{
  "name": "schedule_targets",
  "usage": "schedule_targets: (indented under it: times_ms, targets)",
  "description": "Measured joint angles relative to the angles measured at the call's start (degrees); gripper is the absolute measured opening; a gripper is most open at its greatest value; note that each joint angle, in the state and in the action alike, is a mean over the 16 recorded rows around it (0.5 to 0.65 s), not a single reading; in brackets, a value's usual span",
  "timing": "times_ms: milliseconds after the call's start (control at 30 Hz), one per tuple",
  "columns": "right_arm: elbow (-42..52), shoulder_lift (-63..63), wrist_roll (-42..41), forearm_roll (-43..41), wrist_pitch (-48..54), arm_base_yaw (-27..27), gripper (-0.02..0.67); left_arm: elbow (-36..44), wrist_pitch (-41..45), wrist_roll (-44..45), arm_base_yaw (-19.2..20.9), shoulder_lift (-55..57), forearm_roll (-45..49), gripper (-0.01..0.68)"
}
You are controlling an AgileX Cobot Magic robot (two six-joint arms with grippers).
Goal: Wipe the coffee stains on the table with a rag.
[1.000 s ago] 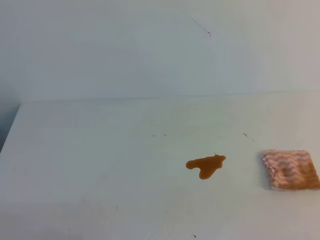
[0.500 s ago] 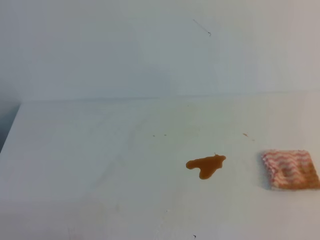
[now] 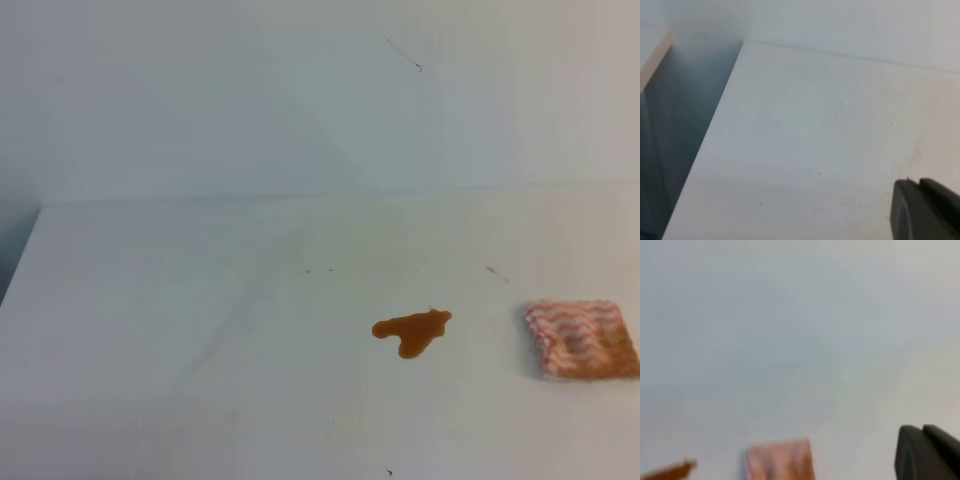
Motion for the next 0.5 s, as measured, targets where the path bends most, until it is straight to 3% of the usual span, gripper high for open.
schedule_targets:
  times_ms: [233,500]
  targets:
    - [-3.9,11.0,-3.4,4.5,16.6,0.0,-0.002,0.0,0.0,0.0,0.0,0.0,0.0,-0.001]
    - [-4.2,21.3,-8.5,11.1,19.9,0.0,-0.002,0.0,0.0,0.0,0.0,0.0,0.0,-0.001]
